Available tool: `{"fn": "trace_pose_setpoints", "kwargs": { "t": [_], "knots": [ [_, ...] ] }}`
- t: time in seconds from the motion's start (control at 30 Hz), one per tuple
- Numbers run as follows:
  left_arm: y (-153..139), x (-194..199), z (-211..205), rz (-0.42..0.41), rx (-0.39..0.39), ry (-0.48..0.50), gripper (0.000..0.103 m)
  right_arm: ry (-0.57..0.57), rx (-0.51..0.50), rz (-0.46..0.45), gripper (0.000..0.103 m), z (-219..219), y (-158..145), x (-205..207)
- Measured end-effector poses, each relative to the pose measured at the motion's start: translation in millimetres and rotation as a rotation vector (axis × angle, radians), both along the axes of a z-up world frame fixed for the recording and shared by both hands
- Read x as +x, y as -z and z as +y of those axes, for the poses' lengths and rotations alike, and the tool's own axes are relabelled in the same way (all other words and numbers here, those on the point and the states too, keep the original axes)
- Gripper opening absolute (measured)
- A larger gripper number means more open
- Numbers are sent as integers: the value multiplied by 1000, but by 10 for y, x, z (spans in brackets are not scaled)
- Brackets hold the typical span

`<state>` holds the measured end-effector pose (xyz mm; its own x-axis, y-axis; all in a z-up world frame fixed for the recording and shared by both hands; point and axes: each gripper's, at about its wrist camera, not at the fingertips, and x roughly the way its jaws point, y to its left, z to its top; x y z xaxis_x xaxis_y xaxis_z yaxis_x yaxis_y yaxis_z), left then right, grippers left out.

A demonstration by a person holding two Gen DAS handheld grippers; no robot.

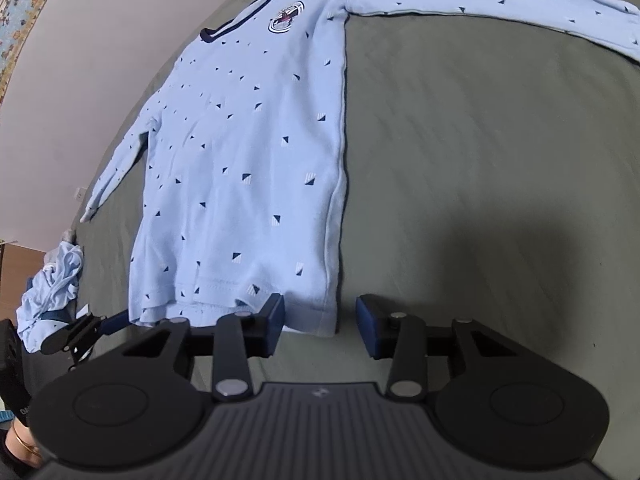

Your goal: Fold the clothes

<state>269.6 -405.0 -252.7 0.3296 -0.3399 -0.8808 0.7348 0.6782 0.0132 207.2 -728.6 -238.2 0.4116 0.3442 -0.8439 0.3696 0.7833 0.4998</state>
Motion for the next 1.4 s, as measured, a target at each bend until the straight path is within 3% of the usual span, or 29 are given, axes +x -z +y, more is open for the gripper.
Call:
{"fn": "trace_pose_setpoints", "kwargs": {
  "t": [0.1, 0.13, 0.23, 0.33, 0.67, 0.8, 0.97, 1.1, 1.13, 1.17, 1.2, 1.23, 1.27, 1.4],
  "knots": [
    [5, 11, -14, -13, -1, 0, 51, -10, -13, 0, 36, 33, 21, 19],
    [2, 26, -18, -15, -1, -7, 43, -16, -21, 0, 24, 41, 28, 22],
    [-28, 76, -63, -30, 14, -14, 12, -37, -39, 6, 13, 73, 37, 39],
    [-66, 110, -126, -29, 41, -1, 7, -58, -67, 4, 8, 100, -10, 47],
    [-542, 13, -30, -76, 64, 32, 7, -77, -137, -16, 8, -145, -562, -120],
    [-448, -8, -18, -56, 102, 37, 7, -78, -164, 56, 8, -213, -445, -148],
    [-122, -56, 12, -37, 182, 61, 9, -90, -195, 168, 8, -288, -179, -168],
    [-56, -59, 85, -31, 191, 73, 11, -76, -175, 180, 8, -413, -124, -182],
    [-106, -49, 128, -20, 173, 64, 22, -79, -168, 166, 11, -432, -156, -191],
    [-151, -38, 163, -7, 154, 57, 38, -72, -155, 148, 26, -461, -194, -206],
    [-200, -16, 211, -1, 127, 34, 45, -58, -145, 132, 37, -490, -230, -221],
    [-268, 21, 290, 10, 83, -3, 54, -45, -134, 115, 61, -519, -265, -236],
    [-304, 40, 324, 18, 61, -22, 55, -32, -127, 95, 67, -550, -301, -242],
    [-481, 86, 411, 13, -1, -47, 55, -3, -90, 53, 67, -658, -329, -180]
  ]
}}
